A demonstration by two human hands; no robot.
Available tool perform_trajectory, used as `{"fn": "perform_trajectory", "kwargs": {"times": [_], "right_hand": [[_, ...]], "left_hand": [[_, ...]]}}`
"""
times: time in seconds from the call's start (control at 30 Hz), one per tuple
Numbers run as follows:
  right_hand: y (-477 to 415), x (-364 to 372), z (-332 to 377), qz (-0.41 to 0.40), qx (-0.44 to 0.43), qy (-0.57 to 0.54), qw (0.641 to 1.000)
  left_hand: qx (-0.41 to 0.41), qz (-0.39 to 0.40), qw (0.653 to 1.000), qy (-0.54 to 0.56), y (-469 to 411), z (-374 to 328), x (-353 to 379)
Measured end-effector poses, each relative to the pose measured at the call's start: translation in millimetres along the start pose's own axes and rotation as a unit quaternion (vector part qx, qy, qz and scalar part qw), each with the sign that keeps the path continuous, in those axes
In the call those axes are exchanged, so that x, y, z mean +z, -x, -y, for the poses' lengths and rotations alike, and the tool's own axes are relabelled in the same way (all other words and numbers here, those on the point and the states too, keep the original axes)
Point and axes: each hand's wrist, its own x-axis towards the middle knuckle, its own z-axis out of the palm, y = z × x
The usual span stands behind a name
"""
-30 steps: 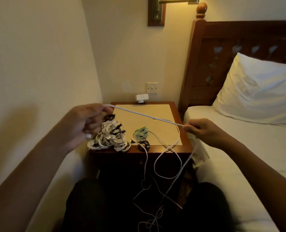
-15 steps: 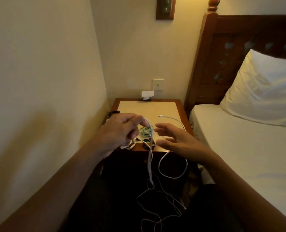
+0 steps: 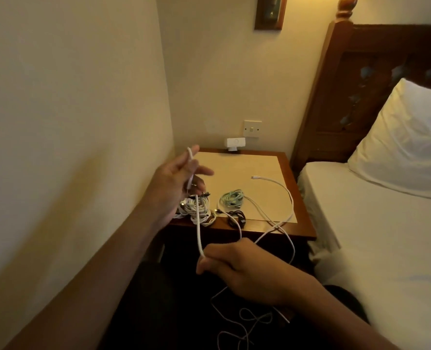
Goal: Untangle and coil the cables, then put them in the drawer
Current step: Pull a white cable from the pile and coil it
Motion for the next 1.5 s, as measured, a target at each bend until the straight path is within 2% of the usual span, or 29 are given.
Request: {"fn": "perform_trajectory", "kwargs": {"times": [0.07,0.13,0.2,0.3,0.4,0.47,0.57,0.63,0.73,0.8,0.9,1.0,1.13,1.27,1.4,1.5], "right_hand": [[2.2,-23.4,28.8,-0.05,-0.037,0.029,0.998],[1.2,-54.6,40.6,-0.141,-0.048,0.04,0.988],[-3.9,-85.3,35.9,-0.23,-0.042,0.05,0.971],[-13.8,-110.9,3.2,-0.3,0.005,0.059,0.952],[-15.9,-92.9,-32.9,-0.267,0.043,0.011,0.963],[-15.2,-57.6,-46.9,-0.22,0.065,-0.031,0.973],[-9.9,-4.5,-40.9,-0.166,0.059,-0.036,0.984],[-6.5,13.8,-17.3,-0.115,0.046,-0.038,0.992],[2.1,4.0,23.2,-0.065,0.025,0.014,0.997],[5.8,-24.4,41.7,-0.103,0.012,0.06,0.993],[3.3,-75.6,41.0,-0.193,-0.018,0.09,0.977],[-7.5,-102.8,10.3,-0.223,-0.022,0.043,0.974],[-16.3,-90.6,-35.9,-0.222,-0.012,-0.027,0.975],[-14.3,-51.2,-89.7,-0.235,0.032,-0.083,0.968],[12.6,-28.2,-150.5,-0.249,0.135,-0.071,0.956],[47.5,-29.3,-181.6,-0.317,0.231,-0.057,0.918]], "left_hand": [[0.027,0.035,0.986,-0.161,7.2,11.7,6.7],[0.03,0.125,0.966,-0.225,20.0,16.7,14.7],[-0.016,0.197,0.97,-0.139,36.1,17.6,19.6],[-0.031,0.206,0.978,-0.018,50.6,12.9,14.8],[-0.011,0.199,0.976,0.088,55.1,-6.7,13.1],[-0.004,0.166,0.974,0.154,47.7,-21.1,13.6],[0.019,0.111,0.97,0.215,28.1,-32.6,18.1],[0.04,0.072,0.983,0.164,17.5,-31.4,20.6],[0.071,0.049,0.993,-0.078,14.7,-21.0,22.1],[0.059,0.087,0.972,-0.212,21.5,-12.9,18.9],[0.032,0.182,0.951,-0.25,37.3,-9.9,13.6],[0.002,0.225,0.96,-0.167,49.3,-10.7,11.1],[-0.013,0.235,0.972,-0.013,50.8,-17.4,-8.4],[-0.015,0.149,0.976,0.158,42.9,-32.7,-30.5],[-0.035,0.079,0.976,0.199,43.1,-40.1,-35.5],[-0.028,0.048,0.971,0.233,42.0,-46.3,-49.4]]}}
